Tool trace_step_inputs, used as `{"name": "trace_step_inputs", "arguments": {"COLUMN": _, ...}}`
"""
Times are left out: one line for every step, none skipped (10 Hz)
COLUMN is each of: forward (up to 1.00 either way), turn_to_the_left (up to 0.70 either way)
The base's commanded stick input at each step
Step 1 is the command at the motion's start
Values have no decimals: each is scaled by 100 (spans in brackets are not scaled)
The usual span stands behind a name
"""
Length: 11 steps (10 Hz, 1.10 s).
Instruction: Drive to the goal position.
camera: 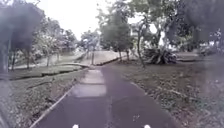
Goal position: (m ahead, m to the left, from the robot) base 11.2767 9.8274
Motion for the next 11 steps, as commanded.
{"name": "trace_step_inputs", "arguments": {"forward": 70, "turn_to_the_left": 0}}
{"name": "trace_step_inputs", "arguments": {"forward": 70, "turn_to_the_left": 0}}
{"name": "trace_step_inputs", "arguments": {"forward": 70, "turn_to_the_left": 0}}
{"name": "trace_step_inputs", "arguments": {"forward": 70, "turn_to_the_left": 0}}
{"name": "trace_step_inputs", "arguments": {"forward": 70, "turn_to_the_left": 0}}
{"name": "trace_step_inputs", "arguments": {"forward": 70, "turn_to_the_left": 0}}
{"name": "trace_step_inputs", "arguments": {"forward": 70, "turn_to_the_left": 0}}
{"name": "trace_step_inputs", "arguments": {"forward": 70, "turn_to_the_left": 0}}
{"name": "trace_step_inputs", "arguments": {"forward": 70, "turn_to_the_left": 0}}
{"name": "trace_step_inputs", "arguments": {"forward": 70, "turn_to_the_left": 0}}
{"name": "trace_step_inputs", "arguments": {"forward": 70, "turn_to_the_left": 0}}
